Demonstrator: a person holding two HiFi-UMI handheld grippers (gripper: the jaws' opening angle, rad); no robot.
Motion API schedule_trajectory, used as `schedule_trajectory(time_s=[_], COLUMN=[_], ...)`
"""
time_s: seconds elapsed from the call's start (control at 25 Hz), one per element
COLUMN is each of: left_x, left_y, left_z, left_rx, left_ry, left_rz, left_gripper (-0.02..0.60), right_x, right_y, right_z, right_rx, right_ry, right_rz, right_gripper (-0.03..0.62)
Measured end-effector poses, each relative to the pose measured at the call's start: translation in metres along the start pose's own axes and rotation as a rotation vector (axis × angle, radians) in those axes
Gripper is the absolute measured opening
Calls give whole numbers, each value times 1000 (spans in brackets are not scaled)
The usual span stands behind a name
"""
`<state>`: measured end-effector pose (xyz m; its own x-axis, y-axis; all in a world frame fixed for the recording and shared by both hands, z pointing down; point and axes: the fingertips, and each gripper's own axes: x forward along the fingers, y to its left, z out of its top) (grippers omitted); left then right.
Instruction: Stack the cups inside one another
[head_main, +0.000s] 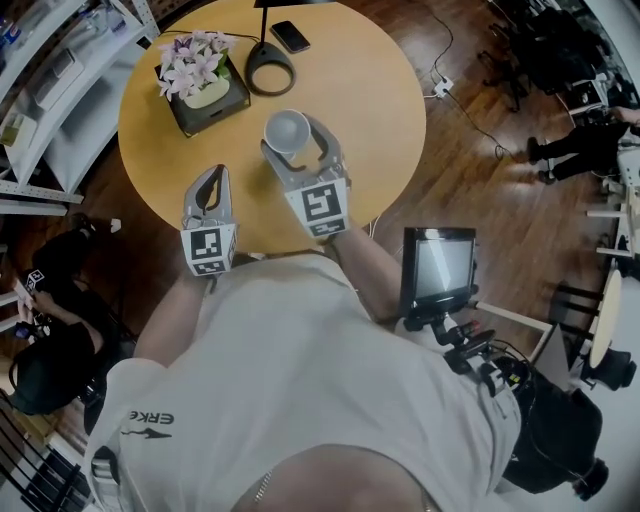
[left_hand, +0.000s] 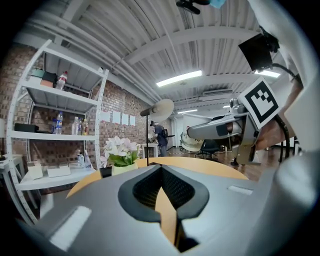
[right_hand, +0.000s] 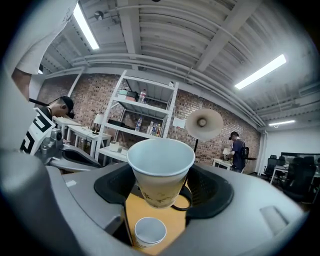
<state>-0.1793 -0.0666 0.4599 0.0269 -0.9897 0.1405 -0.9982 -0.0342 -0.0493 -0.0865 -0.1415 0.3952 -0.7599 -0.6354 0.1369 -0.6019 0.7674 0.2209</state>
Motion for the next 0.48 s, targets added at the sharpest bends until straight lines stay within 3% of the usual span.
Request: schedule_trajectory(time_s=[0.48], left_x=[17], left_y=[2], left_z=[-5], left_rx=[-2], left_ry=[35], left_rz=[-60], left_gripper=[2], right_x=[7], right_y=[-5], right_z=[-27], right_rx=[58], right_ry=[71], right_rz=[-32], right_gripper=[339])
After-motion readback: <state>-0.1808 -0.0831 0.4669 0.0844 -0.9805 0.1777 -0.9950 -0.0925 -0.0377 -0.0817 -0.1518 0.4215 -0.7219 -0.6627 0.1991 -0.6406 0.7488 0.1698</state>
